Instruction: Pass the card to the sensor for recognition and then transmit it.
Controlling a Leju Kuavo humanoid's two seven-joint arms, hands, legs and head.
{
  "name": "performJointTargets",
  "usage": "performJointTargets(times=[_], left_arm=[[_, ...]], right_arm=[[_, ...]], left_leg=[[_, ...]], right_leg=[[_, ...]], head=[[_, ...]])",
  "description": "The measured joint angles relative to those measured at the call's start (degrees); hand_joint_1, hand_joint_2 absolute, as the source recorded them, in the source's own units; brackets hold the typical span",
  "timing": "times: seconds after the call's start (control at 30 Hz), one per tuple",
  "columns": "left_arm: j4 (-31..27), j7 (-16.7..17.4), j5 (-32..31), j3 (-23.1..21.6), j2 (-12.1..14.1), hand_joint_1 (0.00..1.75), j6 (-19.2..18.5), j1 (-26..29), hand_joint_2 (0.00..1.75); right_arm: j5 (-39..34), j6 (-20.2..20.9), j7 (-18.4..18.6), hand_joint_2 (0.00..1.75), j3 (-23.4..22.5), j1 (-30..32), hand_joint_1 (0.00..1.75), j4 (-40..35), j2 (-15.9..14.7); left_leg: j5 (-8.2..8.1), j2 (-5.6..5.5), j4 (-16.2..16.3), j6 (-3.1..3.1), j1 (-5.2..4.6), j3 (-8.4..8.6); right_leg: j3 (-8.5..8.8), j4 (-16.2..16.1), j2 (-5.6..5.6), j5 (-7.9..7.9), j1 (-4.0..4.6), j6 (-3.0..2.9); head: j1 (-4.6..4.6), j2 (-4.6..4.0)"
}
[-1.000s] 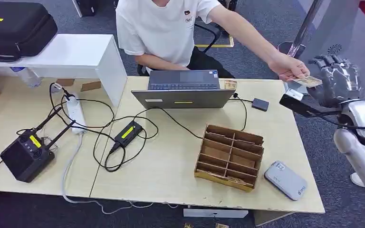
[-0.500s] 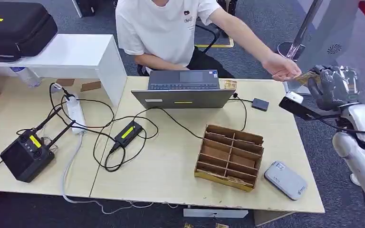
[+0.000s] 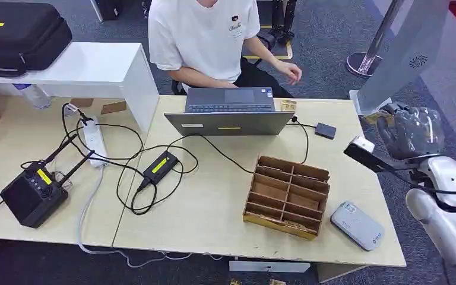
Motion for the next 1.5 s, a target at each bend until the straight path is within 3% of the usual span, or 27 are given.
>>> performJointTargets(times=[0.33,0.63,1.07,1.5], left_arm=[[0.0,0.0,1.1,0.0,0.0,0.00,0.2,0.0,1.75],[0.0,0.2,1.6,0.0,0.0,0.00,0.2,0.0,1.75],[0.0,0.4,2.3,0.0,-0.9,0.00,2.8,0.1,1.75],[0.0,0.4,2.4,0.0,-0.9,0.00,2.8,0.1,1.75]], right_arm=[[1.8,-3.0,-3.0,1.75,-8.2,14.8,1.75,-8.0,0.1],[3.8,-3.1,-4.6,1.75,-13.2,22.7,1.75,-12.1,1.3],[5.5,-4.5,-5.1,1.75,-15.0,28.8,1.75,-12.2,4.2],[5.5,-4.7,-5.1,1.75,-15.1,30.2,1.75,-11.8,5.5]], left_leg=[[-0.01,-0.09,0.0,0.00,0.00,-0.04],[-0.01,-0.08,0.0,0.00,0.00,-0.02],[-0.01,-0.08,0.0,0.00,-0.01,-0.02],[-0.01,-0.07,0.0,0.00,-0.01,0.00]], right_leg=[[0.02,0.0,-0.13,-0.01,0.00,0.00],[0.02,0.0,-0.12,-0.02,0.00,0.01],[0.01,0.0,-0.11,-0.02,-0.01,0.01],[0.01,0.0,-0.09,-0.02,-0.01,0.01]], head=[[0.02,0.00],[0.02,0.00],[0.02,0.00],[0.02,0.00]])
